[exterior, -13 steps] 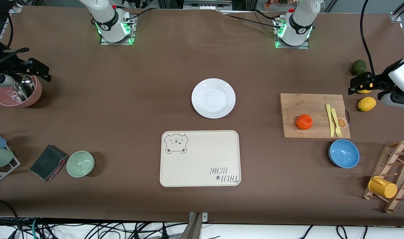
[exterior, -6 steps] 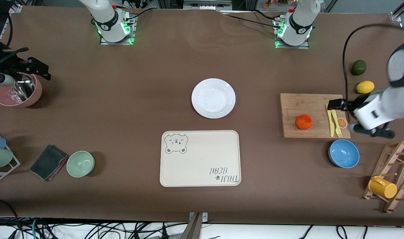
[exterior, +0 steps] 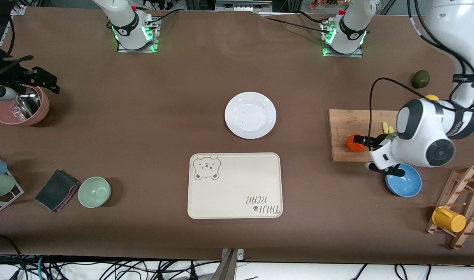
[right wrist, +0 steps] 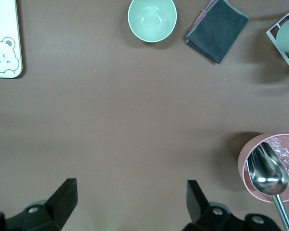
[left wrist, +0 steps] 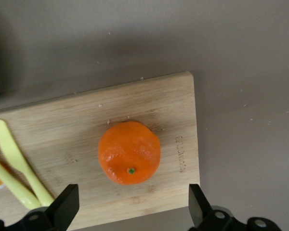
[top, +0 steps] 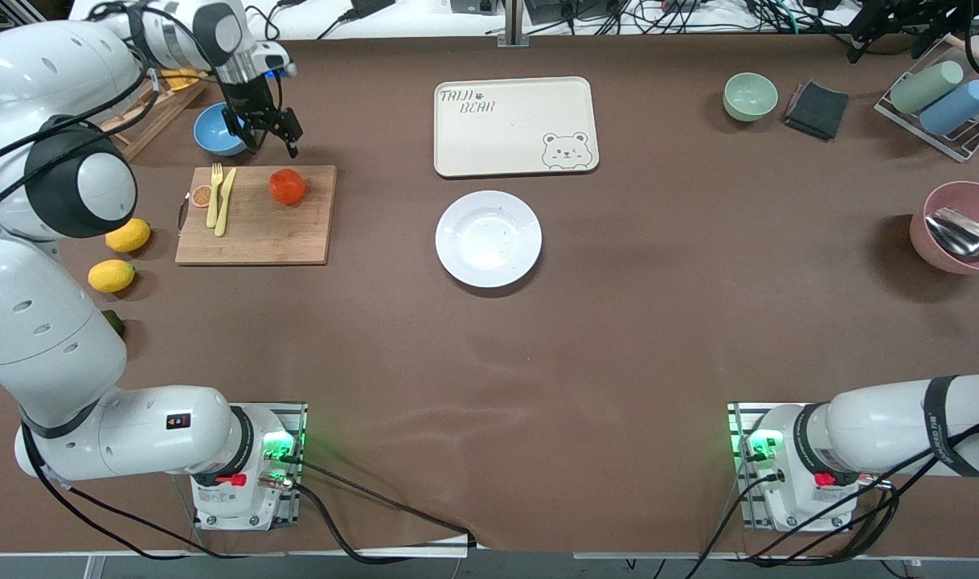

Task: Place orange and plate with both arms
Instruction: 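Reach the left gripper down to the orange on the cutting board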

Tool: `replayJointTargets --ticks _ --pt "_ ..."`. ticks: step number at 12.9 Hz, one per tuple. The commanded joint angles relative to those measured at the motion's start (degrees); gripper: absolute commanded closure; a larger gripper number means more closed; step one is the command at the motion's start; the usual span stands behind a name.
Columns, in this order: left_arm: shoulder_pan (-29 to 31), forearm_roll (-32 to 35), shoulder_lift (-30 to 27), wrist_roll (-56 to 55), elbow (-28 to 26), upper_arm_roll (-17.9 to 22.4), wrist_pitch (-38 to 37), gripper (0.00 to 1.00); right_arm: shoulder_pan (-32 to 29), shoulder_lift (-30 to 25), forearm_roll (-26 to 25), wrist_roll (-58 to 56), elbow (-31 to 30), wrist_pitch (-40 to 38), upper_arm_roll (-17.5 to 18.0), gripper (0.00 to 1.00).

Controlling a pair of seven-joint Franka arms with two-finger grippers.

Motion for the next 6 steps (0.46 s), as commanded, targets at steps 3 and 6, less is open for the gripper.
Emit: replayJointTargets --ticks 3,6 --pt "0.5 3.9 2.1 0.1 -0.7 -0.2 1.9 0.0 0.0 -0.3 0.1 0.6 0.5 -0.9 0.1 0.0" --pt "0.6 3.8 4.0 0.1 -0.6 -0.2 3.3 0.0 0.0 -0.3 0.1 0.7 0.5 -0.9 0.1 0.0"
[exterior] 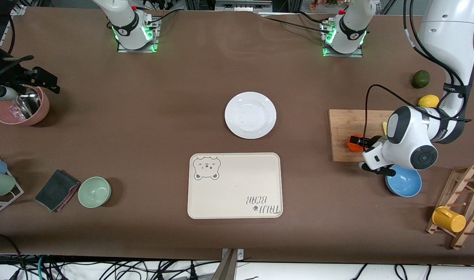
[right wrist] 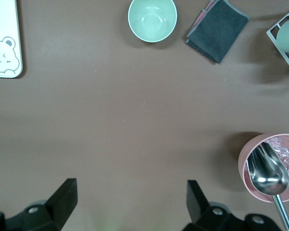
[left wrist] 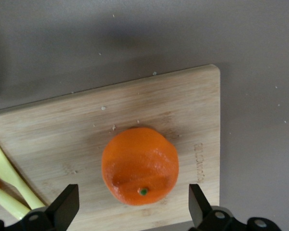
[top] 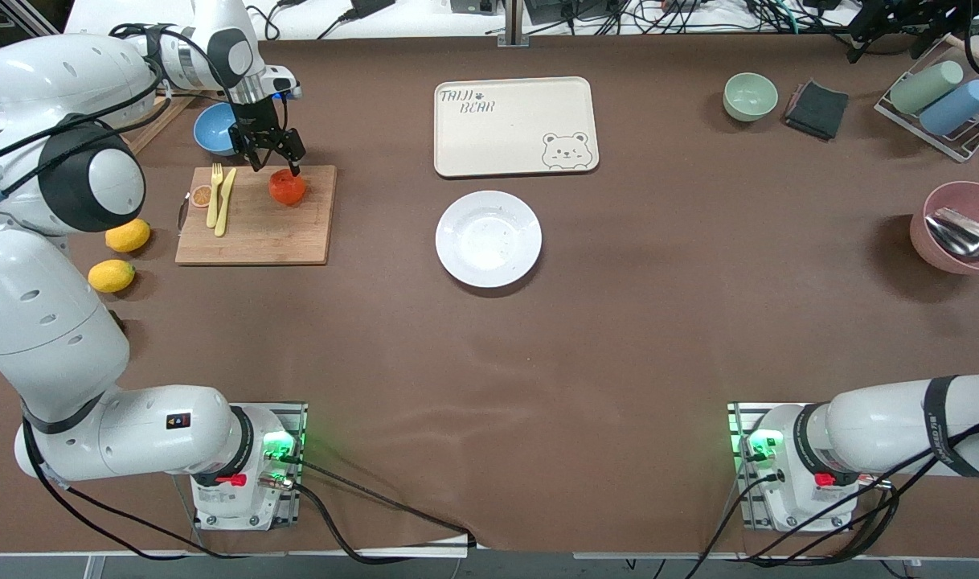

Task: Place orange and plate with both arms
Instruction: 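Reach the left gripper down to the orange on the cutting board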

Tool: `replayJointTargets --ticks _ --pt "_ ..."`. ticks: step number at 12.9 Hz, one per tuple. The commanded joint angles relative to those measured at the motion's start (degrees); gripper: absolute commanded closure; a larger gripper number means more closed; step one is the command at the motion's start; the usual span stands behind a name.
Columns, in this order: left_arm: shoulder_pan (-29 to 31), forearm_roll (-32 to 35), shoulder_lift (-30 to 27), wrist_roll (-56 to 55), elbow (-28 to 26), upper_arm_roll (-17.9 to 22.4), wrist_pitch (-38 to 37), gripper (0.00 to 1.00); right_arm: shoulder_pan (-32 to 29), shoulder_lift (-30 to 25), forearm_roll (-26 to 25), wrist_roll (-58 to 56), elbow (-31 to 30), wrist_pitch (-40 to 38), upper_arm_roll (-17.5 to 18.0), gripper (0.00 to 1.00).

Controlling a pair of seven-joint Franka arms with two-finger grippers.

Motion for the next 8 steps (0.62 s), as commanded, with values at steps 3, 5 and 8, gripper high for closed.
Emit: replayJointTargets --ticks 3,5,8 --pt "0.2 1.5 1.9 -1.0 0.3 -0.3 1.2 0.0 0.0 -0.3 0.1 0.7 0.5 -0.8 0.1 0.0" --pt "0.2 1.4 2.8 -1.3 0.4 -0.3 1.2 0.0 0.0 -0.3 0.1 0.7 0.5 -0.8 0.1 0.0" --pt "0.2 1.4 4.0 -3.0 0.5 -0.3 2.0 0.17 0.0 -0.3 0.1 0.7 0.5 -0.8 0.1 0.0"
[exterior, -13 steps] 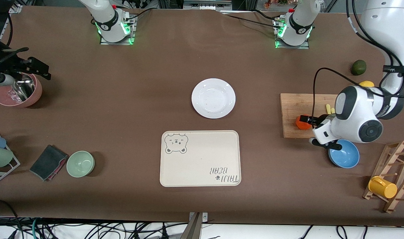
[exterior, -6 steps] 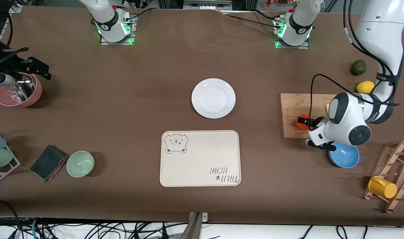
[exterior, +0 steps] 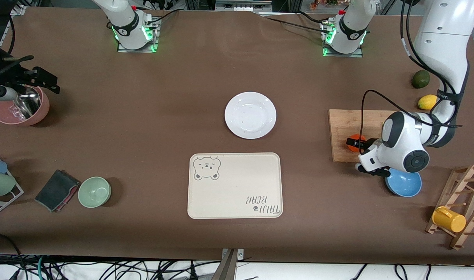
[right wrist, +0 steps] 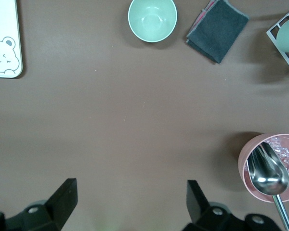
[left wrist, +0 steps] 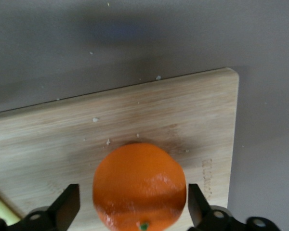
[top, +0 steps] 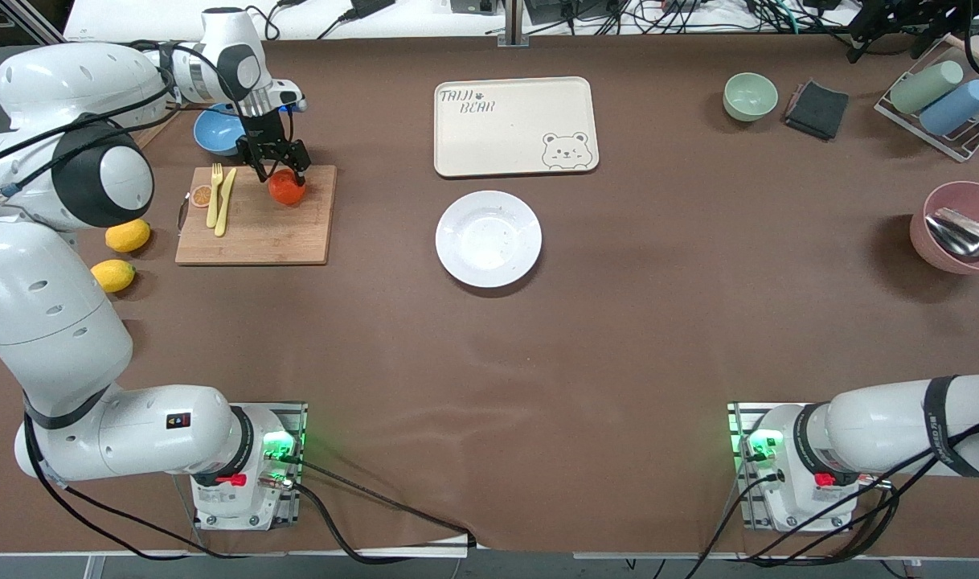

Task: Place orange and plate with both arms
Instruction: 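Reach the left gripper down to the orange on the cutting board, then close the left gripper on the orange and lift it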

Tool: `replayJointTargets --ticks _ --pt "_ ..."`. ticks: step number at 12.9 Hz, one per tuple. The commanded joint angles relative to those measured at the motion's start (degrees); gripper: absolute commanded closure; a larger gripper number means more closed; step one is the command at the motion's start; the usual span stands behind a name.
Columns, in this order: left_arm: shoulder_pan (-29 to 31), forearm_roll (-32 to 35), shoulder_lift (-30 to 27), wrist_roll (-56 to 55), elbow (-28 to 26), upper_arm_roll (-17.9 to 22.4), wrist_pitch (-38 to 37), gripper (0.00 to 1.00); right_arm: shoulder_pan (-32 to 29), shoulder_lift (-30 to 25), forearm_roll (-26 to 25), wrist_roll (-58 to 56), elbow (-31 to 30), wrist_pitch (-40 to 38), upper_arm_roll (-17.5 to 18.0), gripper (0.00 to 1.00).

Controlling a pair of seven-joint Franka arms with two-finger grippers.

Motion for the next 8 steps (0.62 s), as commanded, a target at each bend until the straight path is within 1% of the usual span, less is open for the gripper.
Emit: replayJointTargets --ticks 1,3,4,5,6,8 --pt "-0.2 0.7 0.7 -5.1 0.6 -0.3 0.0 0.36 0.0 -0.3 0.1 0.7 0.5 -0.8 0.1 0.0" --pt "-1.3 0.7 0.2 -14.2 0.9 -1.3 -0.8 0.74 0.0 -0.3 0.1 0.7 0.5 -0.8 0.2 0.0" --pt "-1.5 0.7 -0.1 -15.8 2.0 -2.2 -2.5 0.87 0.0 -0.3 0.1 0.7 0.5 -0.8 0.2 0.0" --pt "-2.0 0.6 -0.3 -16.0 3.2 -2.6 -4.7 0.96 0.0 -0.3 0.1 0.7 0.5 -0.8 0.2 0.0" --pt "-2.4 0.2 -0.3 -16.0 4.0 -3.3 -5.7 1.0 0.0 -0.3 0.2 0.7 0.5 -0.8 0.2 0.0" --pt "-3.2 -4.2 -0.3 -18.6 4.6 -5.6 -5.8 1.0 0.0 -0.3 0.2 0.7 0.5 -0.8 0.2 0.0"
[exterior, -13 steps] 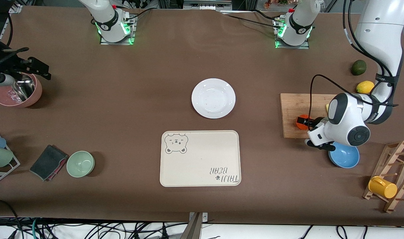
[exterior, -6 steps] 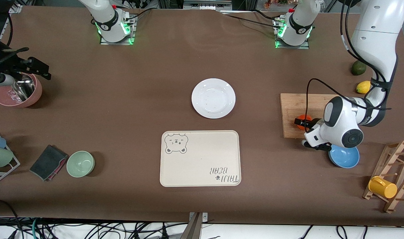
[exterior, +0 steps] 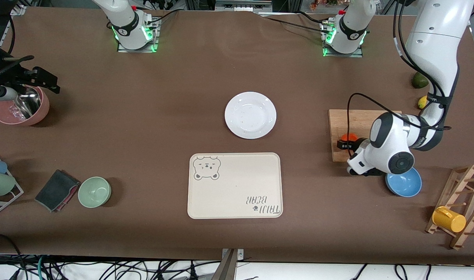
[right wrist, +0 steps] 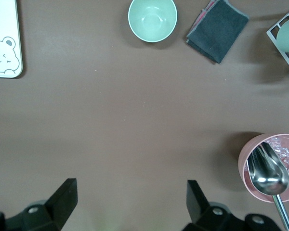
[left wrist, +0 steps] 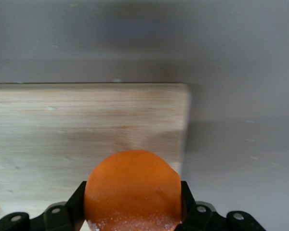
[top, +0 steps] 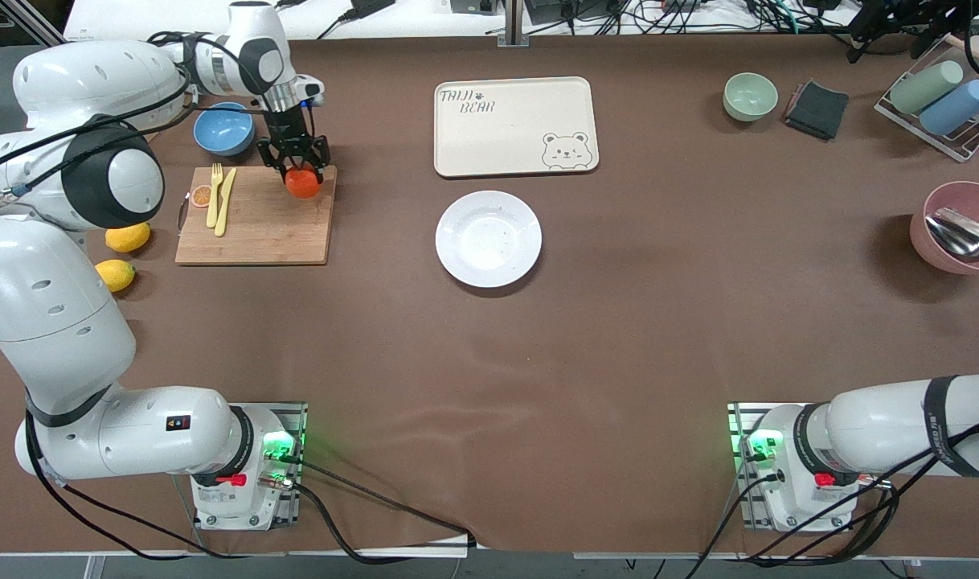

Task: Place orange and plate with both arms
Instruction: 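Close the left gripper on the orange and lift it, then carry the orange with the left gripper and lower it onto the plate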

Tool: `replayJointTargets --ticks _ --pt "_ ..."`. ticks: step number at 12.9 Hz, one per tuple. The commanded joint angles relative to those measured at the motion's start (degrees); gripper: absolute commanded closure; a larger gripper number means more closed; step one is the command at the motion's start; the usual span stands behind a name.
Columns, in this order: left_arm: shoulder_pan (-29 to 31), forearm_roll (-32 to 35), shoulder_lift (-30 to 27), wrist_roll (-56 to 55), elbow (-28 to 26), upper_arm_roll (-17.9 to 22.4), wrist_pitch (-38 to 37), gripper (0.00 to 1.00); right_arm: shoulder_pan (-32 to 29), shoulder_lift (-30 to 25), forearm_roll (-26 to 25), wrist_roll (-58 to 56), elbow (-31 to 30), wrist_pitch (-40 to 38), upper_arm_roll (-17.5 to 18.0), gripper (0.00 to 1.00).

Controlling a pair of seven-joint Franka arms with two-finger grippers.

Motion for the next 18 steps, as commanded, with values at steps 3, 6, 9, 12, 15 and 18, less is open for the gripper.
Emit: replayJointTargets --ticks 3,6,9,12,15,18 --pt "-7.2 -10.2 0.4 -8.7 1.7 -3.4 -1.3 1.0 0.0 -0.4 0.2 0.7 0.5 -0.8 0.2 0.0" --pt "-12.3 -16.1 1.2 -12.5 1.9 -3.4 -1.2 1.0 0.0 -0.4 0.1 0.7 0.4 -0.8 0.2 0.0" --pt "-18.4 -18.2 1.1 -22.9 3.7 -3.4 -1.1 1.0 0.0 -0.4 0.1 0.7 0.5 -0.8 0.2 0.0" --pt "-23.7 -19.5 1.1 -30.2 2.8 -3.4 5.3 1.0 0.1 -0.4 0.2 0.7 0.5 -0.8 0.2 0.0" --pt "-27.9 -19.7 2.2 -35.7 2.7 -3.3 10.7 1.0 0.0 -0.4 0.2 0.7 0.5 -0.8 0.2 0.0" --pt "-28.9 -19.7 3.6 -36.6 1.5 -3.3 14.8 0.97 0.1 -0.4 0.2 0.7 0.5 -0.8 0.3 0.0"
